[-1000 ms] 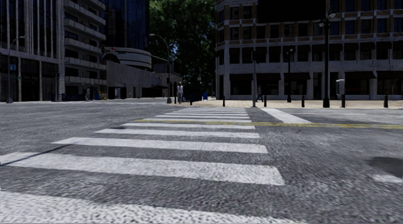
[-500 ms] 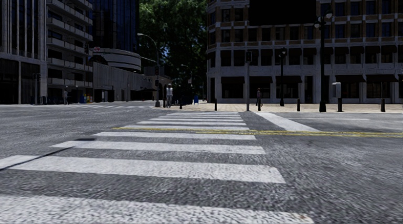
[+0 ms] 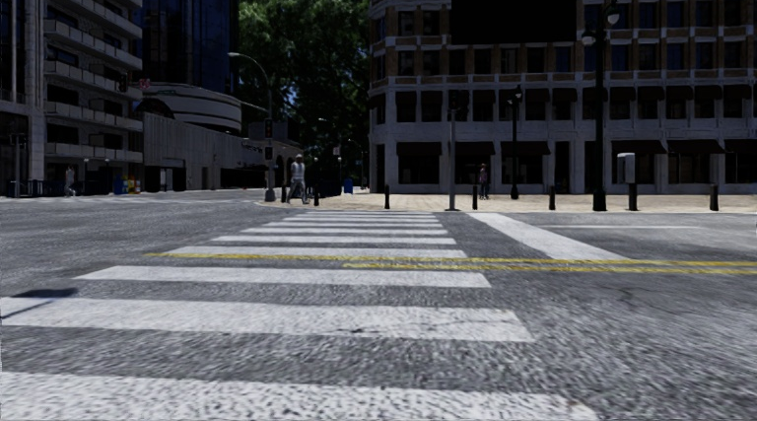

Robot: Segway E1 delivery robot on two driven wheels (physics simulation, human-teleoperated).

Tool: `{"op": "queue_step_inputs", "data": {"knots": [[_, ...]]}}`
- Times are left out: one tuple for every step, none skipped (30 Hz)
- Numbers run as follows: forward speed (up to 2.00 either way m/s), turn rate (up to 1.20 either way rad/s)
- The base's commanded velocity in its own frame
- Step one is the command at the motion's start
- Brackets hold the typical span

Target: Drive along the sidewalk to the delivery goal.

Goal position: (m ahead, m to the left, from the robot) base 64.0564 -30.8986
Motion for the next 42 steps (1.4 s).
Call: {"op": "queue_step_inputs", "data": {"knots": [[2.00, -0.29], [2.00, -0.29], [2.00, -0.29], [2.00, -0.29], [2.00, -0.29], [2.00, -0.29], [2.00, -0.29], [2.00, -0.29], [2.00, -0.29], [2.00, -0.27], [2.00, -0.27], [2.00, -0.10], [2.00, 0.00], [2.00, 0.00], [2.00, 0.00], [2.00, 0.00], [2.00, 0.00], [2.00, 0.00], [2.00, 0.00], [2.00, 0.00], [2.00, 0.00], [2.00, 0.00], [2.00, 0.00], [2.00, 0.00], [2.00, 0.00], [2.00, 0.00], [2.00, 0.00], [2.00, 0.00], [2.00, 0.00], [2.00, 0.00], [2.00, 0.00], [2.00, 0.00], [2.00, 0.00], [2.00, 0.00], [2.00, 0.00], [2.00, 0.00], [2.00, 0.00], [2.00, 0.00], [2.00, 0.00], [2.00, 0.00], [2.00, 0.00], [2.00, 0.00]]}}
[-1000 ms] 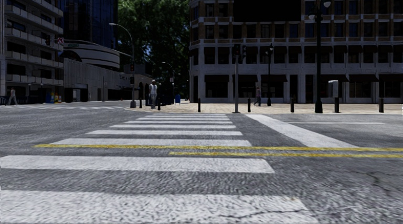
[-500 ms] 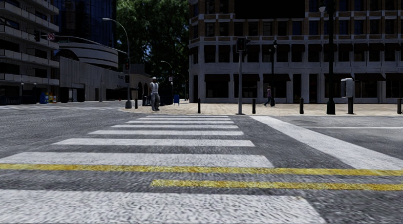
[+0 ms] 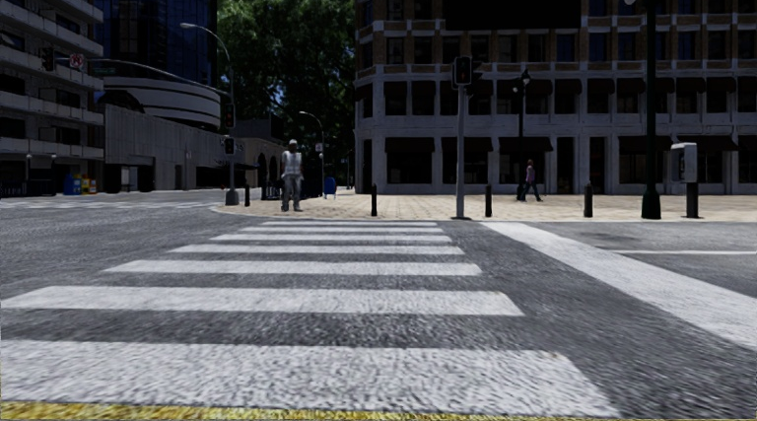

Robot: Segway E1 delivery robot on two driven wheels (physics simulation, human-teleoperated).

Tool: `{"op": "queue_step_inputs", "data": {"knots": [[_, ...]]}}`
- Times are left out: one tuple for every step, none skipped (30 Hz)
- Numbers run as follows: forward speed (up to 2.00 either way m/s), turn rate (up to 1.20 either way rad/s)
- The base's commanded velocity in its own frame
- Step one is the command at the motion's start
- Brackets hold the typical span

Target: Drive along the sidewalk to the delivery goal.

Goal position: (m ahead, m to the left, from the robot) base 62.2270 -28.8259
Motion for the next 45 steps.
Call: {"op": "queue_step_inputs", "data": {"knots": [[2.00, 0.00], [2.00, 0.00], [2.00, 0.00], [2.00, 0.00], [2.00, 0.00], [2.00, 0.00], [2.00, 0.00], [2.00, 0.00], [2.00, 0.00], [2.00, 0.00], [2.00, 0.00], [2.00, 0.00], [2.00, 0.00], [2.00, 0.00], [2.00, 0.00], [2.00, 0.00], [2.00, 0.00], [2.00, 0.00], [2.00, 0.00], [2.00, 0.00], [2.00, 0.00], [2.00, 0.00], [2.00, 0.00], [2.00, 0.00], [2.00, 0.00], [2.00, 0.00], [2.00, 0.00], [2.00, 0.00], [2.00, 0.00], [2.00, 0.00], [2.00, 0.00], [2.00, 0.00], [2.00, 0.00], [2.00, 0.00], [2.00, 0.00], [2.00, 0.00], [2.00, 0.00], [2.00, 0.00], [2.00, 0.00], [2.00, 0.00], [2.00, 0.00], [2.00, 0.00], [2.00, 0.00], [2.00, 0.00], [2.00, 0.00]]}}
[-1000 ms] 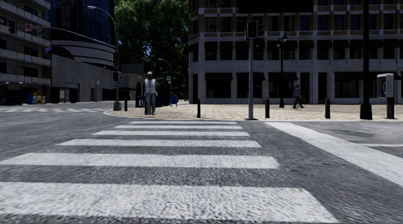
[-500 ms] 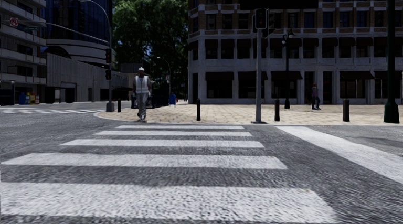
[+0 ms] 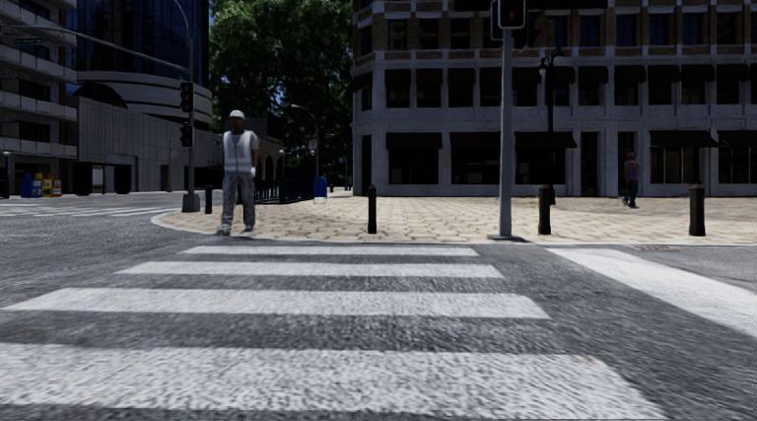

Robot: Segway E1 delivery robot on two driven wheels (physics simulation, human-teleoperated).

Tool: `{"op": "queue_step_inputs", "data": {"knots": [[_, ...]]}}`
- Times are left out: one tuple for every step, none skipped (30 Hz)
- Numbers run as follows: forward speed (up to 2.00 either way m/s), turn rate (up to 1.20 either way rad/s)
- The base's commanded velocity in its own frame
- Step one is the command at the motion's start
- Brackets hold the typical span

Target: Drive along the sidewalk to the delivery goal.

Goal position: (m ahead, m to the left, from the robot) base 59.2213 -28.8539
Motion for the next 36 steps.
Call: {"op": "queue_step_inputs", "data": {"knots": [[2.00, 0.00], [2.00, 0.00], [2.00, 0.00], [2.00, 0.00], [2.00, 0.00], [2.00, 0.00], [2.00, 0.00], [2.00, 0.00], [2.00, 0.00], [2.00, -0.06], [2.00, -0.10], [2.00, -0.10], [2.00, -0.11], [2.00, -0.15], [2.00, -0.20], [2.00, -0.22], [2.00, -0.22], [2.00, -0.23], [2.00, -0.23], [2.00, -0.23], [2.00, -0.23], [2.00, -0.23], [2.00, -0.23], [2.00, -0.23], [2.00, -0.23], [2.00, -0.23], [2.00, -0.23], [2.00, -0.23], [2.00, -0.23], [2.00, -0.23], [2.00, -0.23], [2.00, -0.23], [2.00, -0.23], [2.00, -0.23], [2.00, -0.23], [2.00, -0.23]]}}
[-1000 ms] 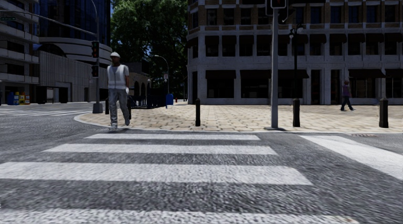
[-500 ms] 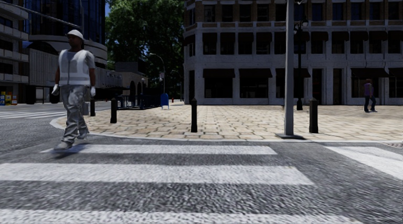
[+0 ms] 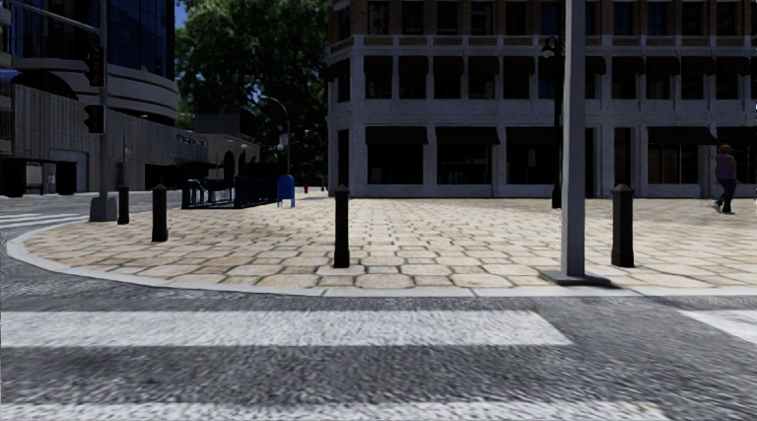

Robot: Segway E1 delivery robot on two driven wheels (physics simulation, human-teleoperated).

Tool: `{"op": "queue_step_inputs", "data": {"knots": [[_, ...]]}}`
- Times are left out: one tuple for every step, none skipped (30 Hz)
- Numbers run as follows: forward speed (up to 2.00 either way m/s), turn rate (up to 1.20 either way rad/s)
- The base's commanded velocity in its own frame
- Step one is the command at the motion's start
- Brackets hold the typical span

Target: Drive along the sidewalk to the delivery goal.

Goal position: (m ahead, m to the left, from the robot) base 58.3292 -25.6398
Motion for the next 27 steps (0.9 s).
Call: {"op": "queue_step_inputs", "data": {"knots": [[2.00, -0.23], [2.00, -0.23], [2.00, -0.23], [2.00, -0.23], [2.00, -0.26], [2.00, -0.33], [2.00, -0.37], [2.00, -0.37], [2.00, -0.38], [2.00, -0.38], [2.00, -0.38], [2.00, -0.38], [2.00, -0.38], [2.00, -0.38], [2.00, -0.38], [2.00, -0.38], [2.00, -0.38], [2.00, -0.38], [2.00, -0.38], [2.00, -0.38], [2.00, -0.38], [2.00, -0.38], [2.00, -0.36], [2.00, -0.21], [2.00, 0.00], [2.00, 0.00], [2.00, 0.00]]}}
